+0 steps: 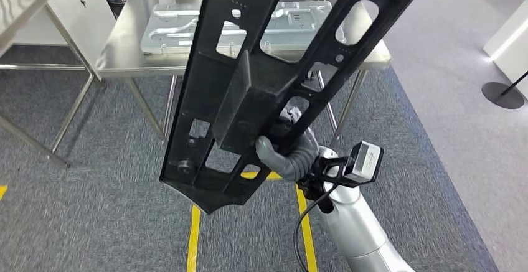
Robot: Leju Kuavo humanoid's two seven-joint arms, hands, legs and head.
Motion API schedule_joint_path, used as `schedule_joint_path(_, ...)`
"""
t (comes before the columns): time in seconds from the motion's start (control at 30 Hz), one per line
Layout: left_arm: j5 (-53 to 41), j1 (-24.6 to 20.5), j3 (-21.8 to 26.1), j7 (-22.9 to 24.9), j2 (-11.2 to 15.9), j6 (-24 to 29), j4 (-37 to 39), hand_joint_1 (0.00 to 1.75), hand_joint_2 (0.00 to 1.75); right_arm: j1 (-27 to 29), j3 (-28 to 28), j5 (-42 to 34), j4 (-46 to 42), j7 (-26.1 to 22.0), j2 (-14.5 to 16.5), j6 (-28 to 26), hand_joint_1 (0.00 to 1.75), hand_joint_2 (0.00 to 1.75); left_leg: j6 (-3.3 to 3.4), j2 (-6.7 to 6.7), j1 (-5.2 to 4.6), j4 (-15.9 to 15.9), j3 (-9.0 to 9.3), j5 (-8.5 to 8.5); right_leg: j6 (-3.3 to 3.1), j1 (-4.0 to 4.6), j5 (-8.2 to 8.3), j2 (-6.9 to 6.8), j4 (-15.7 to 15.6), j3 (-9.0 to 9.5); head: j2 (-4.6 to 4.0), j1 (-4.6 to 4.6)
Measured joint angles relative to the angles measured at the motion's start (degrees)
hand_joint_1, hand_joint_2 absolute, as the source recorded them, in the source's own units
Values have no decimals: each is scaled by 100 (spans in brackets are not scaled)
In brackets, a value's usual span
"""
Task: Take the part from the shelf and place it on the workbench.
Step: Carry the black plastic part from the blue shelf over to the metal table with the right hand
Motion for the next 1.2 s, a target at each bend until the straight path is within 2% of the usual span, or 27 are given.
schedule_joint_path(0.03, 0, -2, 0, -1, -1, 2, 0, 0, 0, 12, -13, -2, 5, -1, -6, 0, 175, 175, -36, 0, -1, 15, 73, -54, -43, 22, 120, -5, -91, 18, 0, 0)
schedule_joint_path(0.13, 0, -25, 1, -8, -2, 4, 0, 0, 0, 3, -46, -6, -19, -8, -4, 2, 175, 175, -149, 14, 17, 108, 228, -134, -200, 45, 54, 31, -133, 200, 0, -2)
schedule_joint_path(0.17, -2, -40, 0, -9, -4, 0, 0, 0, 0, -9, -55, -8, -31, -11, -1, 3, 175, 175, -165, 16, 23, 253, 179, -176, -248, 45, 29, 35, -147, 273, 0, -2)
schedule_joint_path(0.2, -3, -54, -2, -11, -7, -4, 0, 0, 0, -13, -64, -9, -41, -12, 1, 4, 175, 175, -170, 15, 31, 511, 44, -256, -282, 44, 7, 38, -158, 340, -1, -2)
schedule_joint_path(0.23, -4, -59, -3, -12, -10, -8, 0, 0, 0, -10, -74, -9, -41, -12, 2, 5, 175, 175, -170, 13, 34, 864, -166, -377, -305, 53, -36, 41, -162, 390, -2, -2)
schedule_joint_path(0.3, -4, -41, -3, -13, -13, -10, 0, 0, 0, 15, -94, -8, -38, -10, 2, 7, 175, 175, -190, 12, 38, 1506, -669, -641, -330, 77, -137, 64, -161, 483, -1, -2)
schedule_joint_path(0.33, -3, -27, -2, -13, -13, -10, 0, 0, 0, 27, -102, -7, -37, -8, 2, 7, 175, 175, -195, 12, 37, 1622, -845, -680, -333, 88, -188, 82, -161, 538, -1, -2)
schedule_joint_path(0.37, -4, -16, -2, -13, -13, -10, 0, 0, 0, 33, -107, -7, -37, -8, 2, 7, 175, 175, -187, 12, 32, 1537, -928, -587, -333, 98, -239, 98, -160, 603, 0, -2)
schedule_joint_path(0.4, -6, -10, -2, -13, -13, -10, 0, 0, 0, 35, -110, -6, -37, -9, 2, 7, 175, 175, -162, 12, 21, 1287, -929, -368, -329, 106, -291, 109, -160, 674, 0, -2)
schedule_joint_path(0.43, -9, -6, -2, -12, -12, -10, 0, 0, 0, 35, -115, -7, -36, -9, 2, 7, 175, 175, -116, 13, 0, 913, -882, -33, -323, 113, -347, 115, -163, 746, 0, -2)
schedule_joint_path(0.47, -13, -2, -3, -10, -8, -8, 0, 0, 0, 37, -123, -6, -32, -10, 2, 8, 175, 175, -74, 12, -27, 592, -835, 233, -311, 118, -396, 116, -167, 808, 0, -1)
schedule_joint_path(0.53, -18, 3, -4, -7, 1, -2, 0, 0, 0, 40, -141, -6, -25, -15, 2, 9, 175, 175, -5, 2, -79, 203, -774, 523, -263, 110, -454, 126, -183, 867, 0, -1)
schedule_joint_path(0.63, -19, 3, -2, -9, 4, 4, 0, 0, 0, 35, -177, -6, -27, -22, 1, 9, 175, 175, 55, -15, -71, 62, -652, 552, -153, 103, -436, 127, -97, 883, 0, -2)
schedule_joint_path(0.7, -26, -7, -2, -14, -1, 2, 0, 0, 0, 20, -215, -8, -29, -27, -1, 11, 175, 175, 86, -19, -30, -23, -524, 536, -77, 87, -533, 110, 240, 737, 0, 0)
schedule_joint_path(0.8, -37, -10, -3, -19, -3, -8, 0, 0, 0, 39, -268, -8, -22, -29, -3, 14, 175, 175, 94, -18, 2, -57, -422, 457, 50, -15, -863, 96, 1150, 101, -1, 0)
schedule_joint_path(0.83, -38, -5, -3, -20, -3, -11, 0, 0, 0, 55, -279, -7, -20, -28, -5, 14, 175, 175, 79, -19, 15, -57, -386, 417, 85, -50, -892, 90, 1303, -77, -1, 0)
schedule_joint_path(0.87, -40, 0, -3, -22, -4, -14, 0, 0, 0, 69, -286, -6, -17, -28, -6, 15, 175, 175, 59, -20, 31, -56, -337, 372, 110, -82, -806, 80, 1256, -158, -1, 0)
schedule_joint_path(0.9, -41, 4, -3, -25, -6, -17, 0, 0, 0, 78, -290, -4, -16, -28, -7, 16, 175, 175, 33, -21, 50, -56, -277, 322, 135, -110, -608, 66, 1024, -144, -1, 0)
schedule_joint_path(0.97, -43, 4, -3, -31, -8, -25, 0, 0, 0, 88, -304, 4, -13, -28, -7, 17, 175, 175, -36, -21, 80, -47, -147, 213, 162, -146, -89, 25, 285, 43, -2, 0)
schedule_joint_path(1.0, -42, 2, -3, -33, -8, -27, 0, 0, 0, 94, -315, 9, -10, -28, -7, 18, 175, 175, -81, -19, 87, -45, -99, 159, 143, -139, 27, 6, 18, 122, -2, -1)
schedule_joint_path(1.03, -42, 0, -3, -33, -8, -28, 0, 0, 0, 101, -327, 18, -8, -28, -8, 18, 175, 175, -130, -15, 90, -50, -62, 107, 106, -121, 81, -4, -132, 172, -2, -1)
schedule_joint_path(1.13, -38, -11, -3, -33, -11, -28, 0, 0, 0, 105, -354, 48, -11, -28, -3, 24, 175, 175, -260, -1, 115, 54, 29, 60, -67, -82, 3, 25, -186, 311, 0, 0)
schedule_joint_path(1.17, -38, -23, -4, -33, -13, -30, 0, 0, 0, 99, -360, 56, -14, -29, 0, 30, 175, 175, -280, 3, 126, 205, 1, 60, -120, -79, -35, 32, -198, 384, 0, -1)
schedule_joint_path(1.2, -36, -37, -4, -32, -16, -30, 0, 0, 0, 93, -364, 63, -16, -32, 4, 37, 175, 175, -291, 5, 136, 432, -107, 21, -167, -69, -78, 33, -206, 457, 0, -1)
